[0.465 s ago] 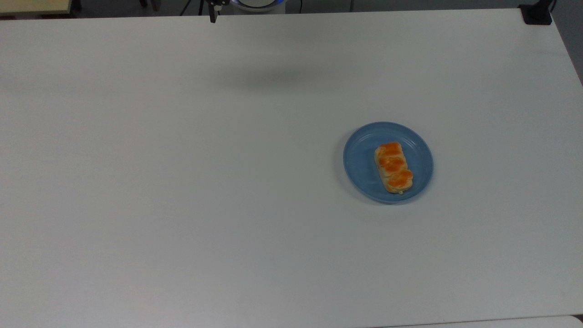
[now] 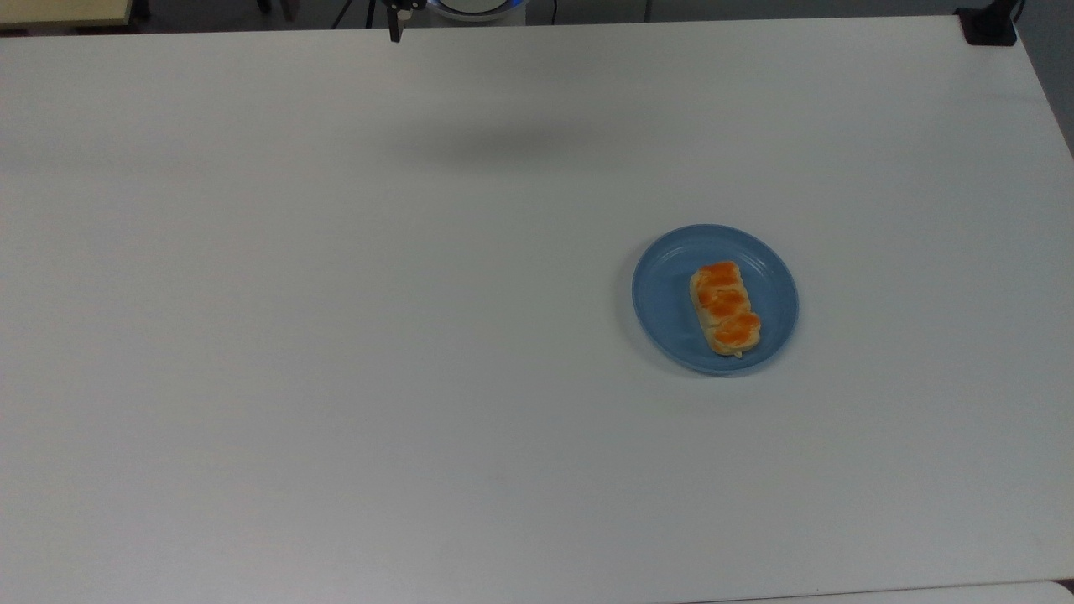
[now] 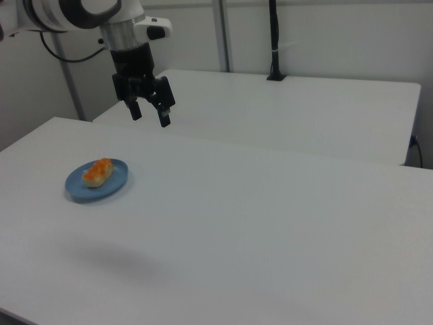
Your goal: Put the bread on the table
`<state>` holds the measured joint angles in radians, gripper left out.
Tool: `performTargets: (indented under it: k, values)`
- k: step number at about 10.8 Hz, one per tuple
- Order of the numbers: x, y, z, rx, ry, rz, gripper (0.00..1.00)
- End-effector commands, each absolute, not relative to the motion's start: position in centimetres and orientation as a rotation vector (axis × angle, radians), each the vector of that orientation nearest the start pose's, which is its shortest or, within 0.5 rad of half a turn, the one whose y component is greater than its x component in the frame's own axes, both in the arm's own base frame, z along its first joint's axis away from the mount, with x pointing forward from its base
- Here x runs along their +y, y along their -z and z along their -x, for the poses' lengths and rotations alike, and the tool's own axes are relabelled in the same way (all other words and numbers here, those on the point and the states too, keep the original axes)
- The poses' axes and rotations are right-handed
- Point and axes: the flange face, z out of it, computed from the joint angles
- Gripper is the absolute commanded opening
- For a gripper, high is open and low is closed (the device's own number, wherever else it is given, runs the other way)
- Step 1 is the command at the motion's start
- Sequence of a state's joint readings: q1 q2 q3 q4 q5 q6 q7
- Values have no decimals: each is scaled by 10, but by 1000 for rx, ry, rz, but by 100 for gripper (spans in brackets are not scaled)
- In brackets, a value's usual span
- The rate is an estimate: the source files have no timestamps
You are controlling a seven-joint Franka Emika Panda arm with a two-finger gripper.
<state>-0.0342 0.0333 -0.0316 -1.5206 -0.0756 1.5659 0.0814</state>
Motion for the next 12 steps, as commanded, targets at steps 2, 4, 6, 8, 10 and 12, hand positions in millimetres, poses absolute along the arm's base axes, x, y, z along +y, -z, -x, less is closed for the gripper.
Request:
performTargets:
  k: [2, 4, 6, 8, 10, 12]
  values:
    - [-41, -631, -560, 196, 27, 3185, 100]
    - [-41, -631, -561, 196, 32, 3185, 100]
    - [-42, -631, -560, 199, 27, 3185, 100]
    - [-42, -631, -560, 199, 27, 3184, 100]
    - [-37, -627, -564, 184, 22, 3185, 100]
    - [-28, -623, -565, 159, 10, 3183, 100]
